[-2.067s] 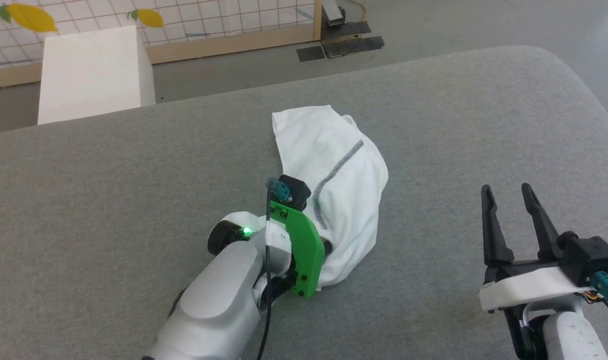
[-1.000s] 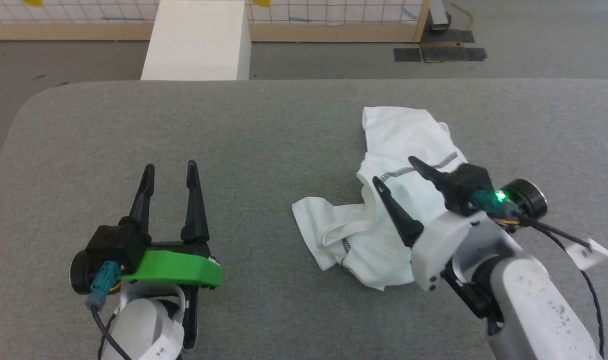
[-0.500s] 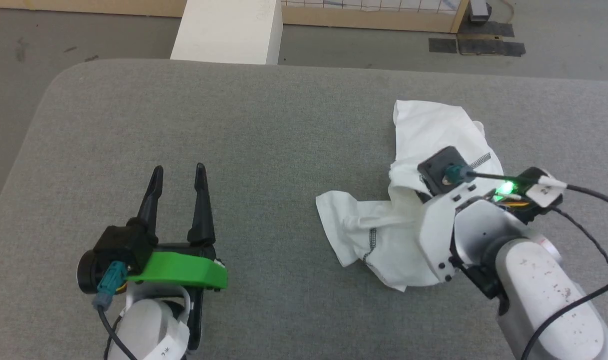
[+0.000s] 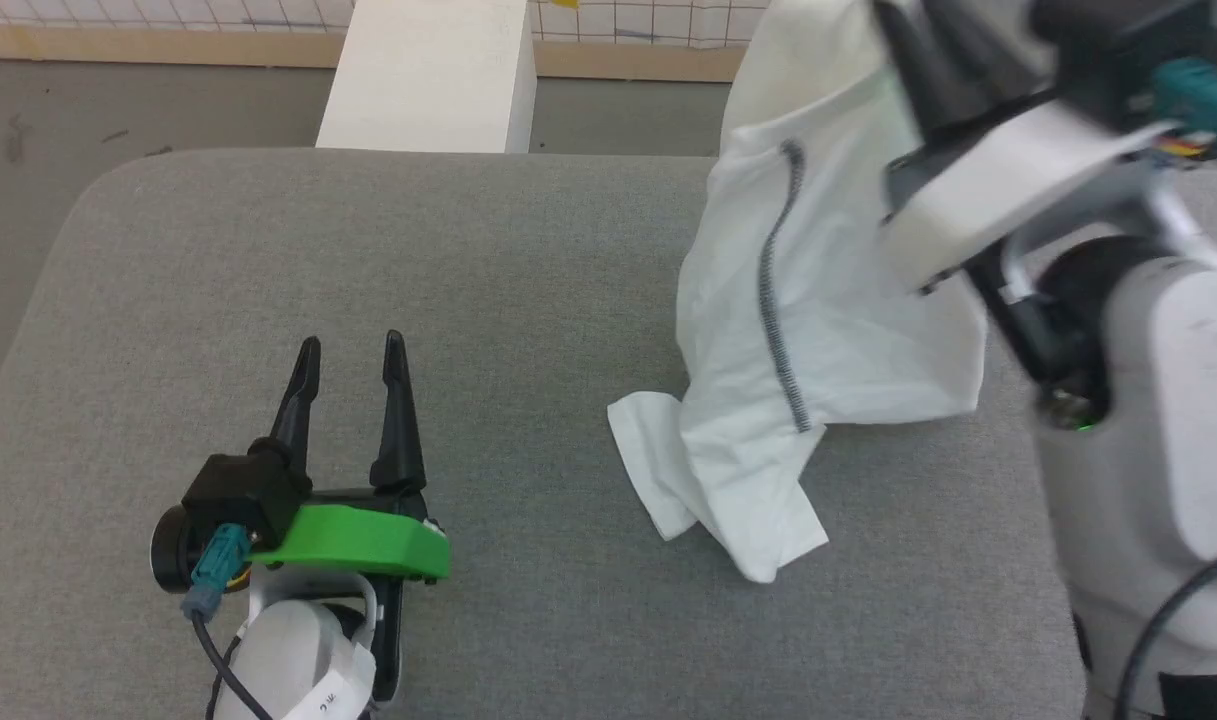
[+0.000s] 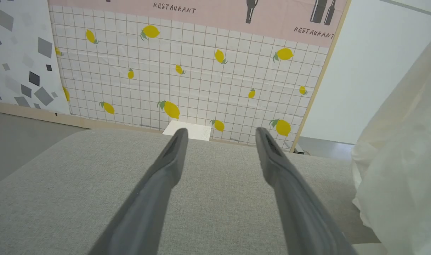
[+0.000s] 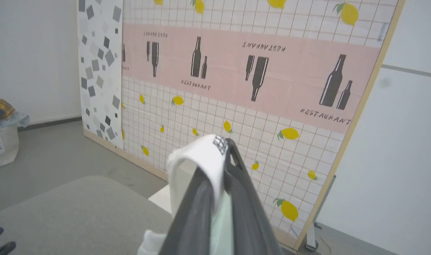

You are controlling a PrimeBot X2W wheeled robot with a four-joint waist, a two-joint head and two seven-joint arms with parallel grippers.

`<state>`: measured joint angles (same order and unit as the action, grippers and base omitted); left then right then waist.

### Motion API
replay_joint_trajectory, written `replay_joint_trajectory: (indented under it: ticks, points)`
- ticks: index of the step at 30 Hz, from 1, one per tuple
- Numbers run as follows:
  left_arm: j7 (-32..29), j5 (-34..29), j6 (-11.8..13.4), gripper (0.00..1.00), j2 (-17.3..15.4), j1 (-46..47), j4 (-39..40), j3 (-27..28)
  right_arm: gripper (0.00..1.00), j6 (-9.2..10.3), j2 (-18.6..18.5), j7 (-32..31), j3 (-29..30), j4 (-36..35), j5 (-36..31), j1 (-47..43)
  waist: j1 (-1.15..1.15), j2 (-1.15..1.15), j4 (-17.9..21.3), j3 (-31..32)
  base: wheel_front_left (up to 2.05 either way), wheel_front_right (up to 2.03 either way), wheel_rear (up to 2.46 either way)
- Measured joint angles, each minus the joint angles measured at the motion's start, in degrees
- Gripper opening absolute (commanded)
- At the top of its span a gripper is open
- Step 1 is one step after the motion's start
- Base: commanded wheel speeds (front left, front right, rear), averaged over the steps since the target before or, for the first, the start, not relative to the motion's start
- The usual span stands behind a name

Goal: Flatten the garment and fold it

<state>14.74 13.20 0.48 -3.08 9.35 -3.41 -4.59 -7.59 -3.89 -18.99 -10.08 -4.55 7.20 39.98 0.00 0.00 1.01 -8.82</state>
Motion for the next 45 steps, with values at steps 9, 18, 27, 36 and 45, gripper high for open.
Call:
replay_joint_trajectory:
  ticks: [9,18,27,36,45]
  points:
    - [-0.01,-0.11,-0.87,1.00,0.04,-0.69,-0.44,-0.45,0.00,0.00,0.65,-1.51,25.02,-3.00,-2.83,-16.12,0.00,0.00,1.37,0.72,0.00,0.00,0.00]
    - [0.00,-0.73,-1.49,1.00,0.05,-0.85,-1.38,-0.81,0.00,0.01,0.86,-8.58,45.98,7.93,-2.56,-39.74,0.00,0.00,2.60,0.81,0.00,0.00,0.00]
    - [0.00,-1.08,-2.29,1.00,0.07,-0.90,-2.18,-0.97,1.00,0.02,1.07,0.66,37.31,5.10,-0.94,-42.98,0.00,0.00,4.91,1.36,0.00,0.00,0.00]
    - [-0.34,0.65,-5.32,1.00,0.08,0.86,-8.08,-14.95,1.00,0.00,0.98,15.15,23.91,-3.36,0.09,-42.33,0.00,0.00,3.88,1.48,0.00,0.00,0.00]
    - [-12.93,10.18,-6.47,1.00,0.22,10.39,-17.22,-35.68,1.00,0.01,0.98,17.02,19.95,-1.71,0.45,-42.27,0.00,0.00,4.34,-0.20,0.00,0.00,0.00]
